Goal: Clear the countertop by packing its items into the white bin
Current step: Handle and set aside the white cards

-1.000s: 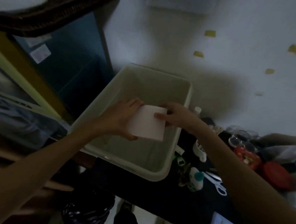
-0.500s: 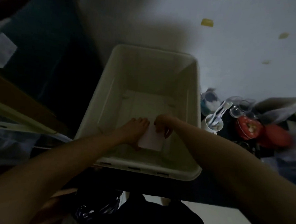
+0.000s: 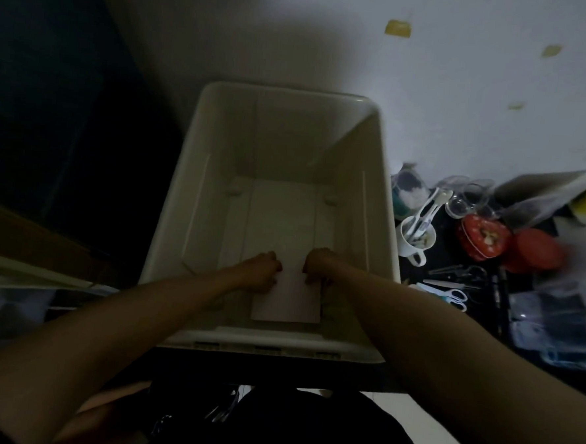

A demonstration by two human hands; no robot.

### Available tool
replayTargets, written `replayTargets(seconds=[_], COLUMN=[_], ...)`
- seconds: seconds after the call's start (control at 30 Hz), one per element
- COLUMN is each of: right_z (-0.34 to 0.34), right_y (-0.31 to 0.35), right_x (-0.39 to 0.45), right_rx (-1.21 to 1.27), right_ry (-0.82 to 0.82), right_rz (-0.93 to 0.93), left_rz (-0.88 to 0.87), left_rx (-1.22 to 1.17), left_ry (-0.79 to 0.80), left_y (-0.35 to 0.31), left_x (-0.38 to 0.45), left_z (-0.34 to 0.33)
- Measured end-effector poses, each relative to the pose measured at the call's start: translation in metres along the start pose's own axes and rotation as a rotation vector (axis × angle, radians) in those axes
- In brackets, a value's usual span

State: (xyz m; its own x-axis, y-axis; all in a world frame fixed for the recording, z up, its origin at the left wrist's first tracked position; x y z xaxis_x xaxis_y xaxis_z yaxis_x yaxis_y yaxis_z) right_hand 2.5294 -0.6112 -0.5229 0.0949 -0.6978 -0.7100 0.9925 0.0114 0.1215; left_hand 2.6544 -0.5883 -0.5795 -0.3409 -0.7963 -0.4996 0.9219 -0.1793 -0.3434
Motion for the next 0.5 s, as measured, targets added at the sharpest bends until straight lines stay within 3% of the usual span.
replayTargets(seconds=[0.1,0.27,0.5], right_z=[-0.0035,0.0016,-0.0019], right_y=[-0.0017,-0.0045,0.0007], right_x=[0.0087,0.0040,0.0102], right_rx=[-0.048,0.002,-0.273], right_ry=[-0.013,-0.051,-0.039], right_rz=[0.069,0.024,0.211], left_rz=[0.061,0.055,0.141], left_rx=[-0.087,-0.145,-0.236], left_ry=[0.030,0.106,0.096], left_y=[0.0057,0.0018,0.0031], left_x=[0.0034,0.0009,-0.0043], left_z=[0.0017,0.0042,0.0108])
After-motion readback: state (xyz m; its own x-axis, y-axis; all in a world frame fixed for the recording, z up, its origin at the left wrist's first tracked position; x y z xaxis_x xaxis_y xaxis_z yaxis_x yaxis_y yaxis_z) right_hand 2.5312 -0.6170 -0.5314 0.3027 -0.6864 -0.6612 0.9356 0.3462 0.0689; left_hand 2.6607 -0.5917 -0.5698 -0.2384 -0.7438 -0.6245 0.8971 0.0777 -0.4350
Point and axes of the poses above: each hand's wrist, its own x-axis towards the middle knuckle, its own z-axis out of the back of the hand, y = z × x, the point moved 6 cm from there along x, towards the middle knuckle, and after that the axes turned 10 degrees about -y, right-handed, at the moved point
